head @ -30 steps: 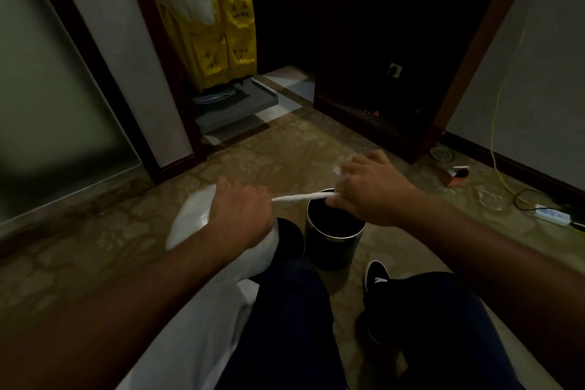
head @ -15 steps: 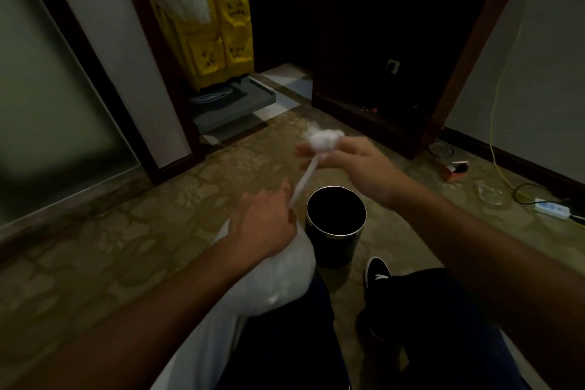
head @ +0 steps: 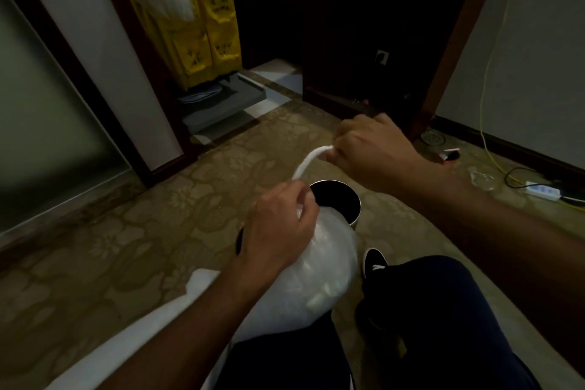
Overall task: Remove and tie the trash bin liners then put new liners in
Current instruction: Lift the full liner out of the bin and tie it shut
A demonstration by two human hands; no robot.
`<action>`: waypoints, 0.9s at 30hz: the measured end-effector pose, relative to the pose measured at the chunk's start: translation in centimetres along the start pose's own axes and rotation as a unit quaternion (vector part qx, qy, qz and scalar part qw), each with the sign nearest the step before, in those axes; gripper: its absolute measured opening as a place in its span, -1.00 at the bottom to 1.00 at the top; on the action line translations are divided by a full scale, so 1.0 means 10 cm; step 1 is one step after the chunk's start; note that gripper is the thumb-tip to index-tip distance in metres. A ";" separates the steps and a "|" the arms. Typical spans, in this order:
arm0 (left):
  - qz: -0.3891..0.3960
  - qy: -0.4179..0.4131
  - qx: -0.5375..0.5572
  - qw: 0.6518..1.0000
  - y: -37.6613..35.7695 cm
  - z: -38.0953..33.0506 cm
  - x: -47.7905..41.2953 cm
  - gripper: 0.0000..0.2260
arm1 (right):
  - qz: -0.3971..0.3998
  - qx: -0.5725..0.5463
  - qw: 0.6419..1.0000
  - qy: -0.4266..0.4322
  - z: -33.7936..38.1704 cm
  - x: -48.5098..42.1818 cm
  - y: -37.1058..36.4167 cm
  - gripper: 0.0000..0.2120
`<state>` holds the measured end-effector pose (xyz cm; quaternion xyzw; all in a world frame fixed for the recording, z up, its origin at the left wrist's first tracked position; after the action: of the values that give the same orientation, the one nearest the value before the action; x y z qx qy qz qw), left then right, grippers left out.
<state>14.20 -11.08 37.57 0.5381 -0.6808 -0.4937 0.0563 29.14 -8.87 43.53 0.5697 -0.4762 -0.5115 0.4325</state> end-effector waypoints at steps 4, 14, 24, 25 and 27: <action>0.037 0.088 0.082 0.992 -0.08 0.01 0.06 -0.70 | 0.164 -0.294 0.936 -0.103 0.13 0.12 -0.24 -0.56; 0.177 0.066 -0.149 0.971 -0.26 0.11 0.27 -0.87 | 0.231 -0.659 0.648 -0.304 0.57 0.55 -0.84 -0.70; 0.176 -0.414 -0.295 0.843 -0.04 -0.08 0.48 -0.73 | 0.223 -0.696 0.625 -0.274 0.65 0.60 -1.24 -0.81; 0.192 -0.424 -0.283 0.838 -0.04 -0.06 0.49 -0.74 | 0.217 -0.701 0.625 -0.266 0.65 0.59 -1.23 -0.76; 0.211 -0.406 -0.257 0.851 -0.03 0.02 0.47 -0.75 | 0.208 -0.719 0.620 -0.235 0.66 0.58 -1.20 -0.62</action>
<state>12.31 -14.66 35.11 0.0998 -0.5891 -0.8018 0.0138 23.96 -12.57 30.11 -0.1776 -0.1473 -0.7034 0.6724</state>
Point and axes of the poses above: each hand's wrist, its own x-axis away from the middle knuckle, its own y-axis out of the back of the hand, z = x × y, the point moved 8 cm from there along -x, towards the middle knuckle, and after that the axes turned 4 degrees about -y, right-handed, at the moved point
